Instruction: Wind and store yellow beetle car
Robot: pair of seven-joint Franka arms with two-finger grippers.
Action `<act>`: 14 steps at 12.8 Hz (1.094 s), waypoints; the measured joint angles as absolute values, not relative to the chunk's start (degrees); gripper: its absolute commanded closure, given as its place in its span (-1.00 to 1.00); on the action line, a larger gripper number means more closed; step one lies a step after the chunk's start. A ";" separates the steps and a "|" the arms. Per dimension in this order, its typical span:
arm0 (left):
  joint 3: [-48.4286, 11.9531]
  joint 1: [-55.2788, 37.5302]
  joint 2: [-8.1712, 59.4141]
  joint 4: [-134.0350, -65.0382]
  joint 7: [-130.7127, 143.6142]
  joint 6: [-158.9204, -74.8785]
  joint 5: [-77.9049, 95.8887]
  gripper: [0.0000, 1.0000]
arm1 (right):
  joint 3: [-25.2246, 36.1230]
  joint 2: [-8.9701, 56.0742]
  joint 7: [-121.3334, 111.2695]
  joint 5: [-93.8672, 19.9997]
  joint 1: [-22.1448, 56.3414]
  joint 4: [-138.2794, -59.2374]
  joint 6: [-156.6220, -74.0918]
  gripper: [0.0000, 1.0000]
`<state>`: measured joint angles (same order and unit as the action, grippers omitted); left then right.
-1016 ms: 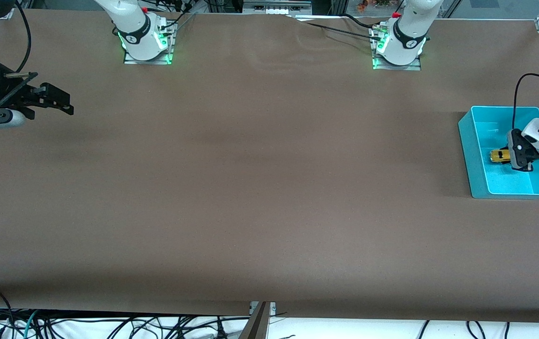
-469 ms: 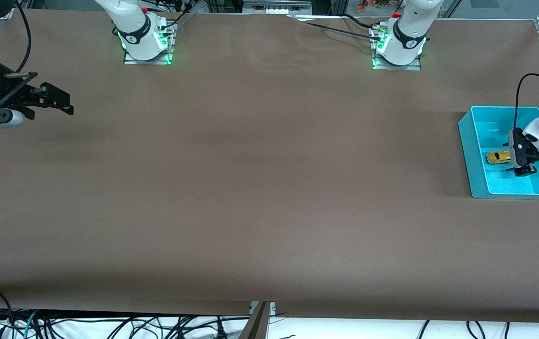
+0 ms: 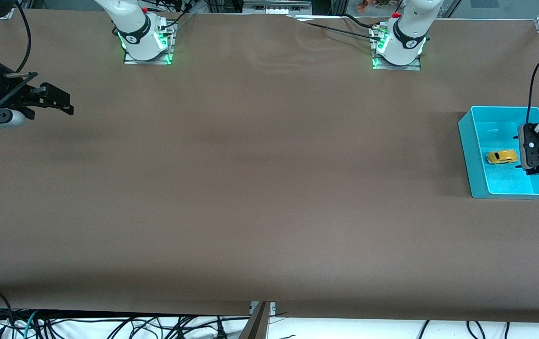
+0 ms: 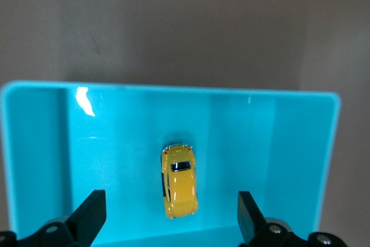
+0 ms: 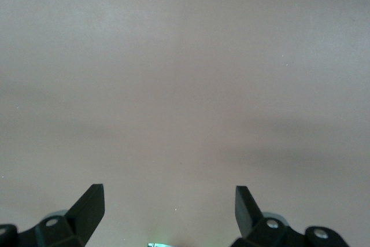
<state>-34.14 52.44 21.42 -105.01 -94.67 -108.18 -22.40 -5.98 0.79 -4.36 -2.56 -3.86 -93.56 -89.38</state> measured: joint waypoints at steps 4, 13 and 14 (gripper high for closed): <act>-42.80 50.58 20.70 -94.80 -82.75 -91.62 -22.31 -1.00 | -5.98 0.79 -4.35 -2.57 -3.85 -93.56 -89.37 -1.00; -44.54 34.92 20.66 -78.31 -52.98 -77.31 -14.42 -1.00 | -5.96 0.79 -4.32 -2.55 -3.82 -93.56 -89.35 -0.99; -44.27 33.16 20.73 -77.35 -50.58 -77.31 -12.84 -1.00 | -5.97 0.79 -4.32 -2.45 -3.68 -93.56 -89.35 -1.00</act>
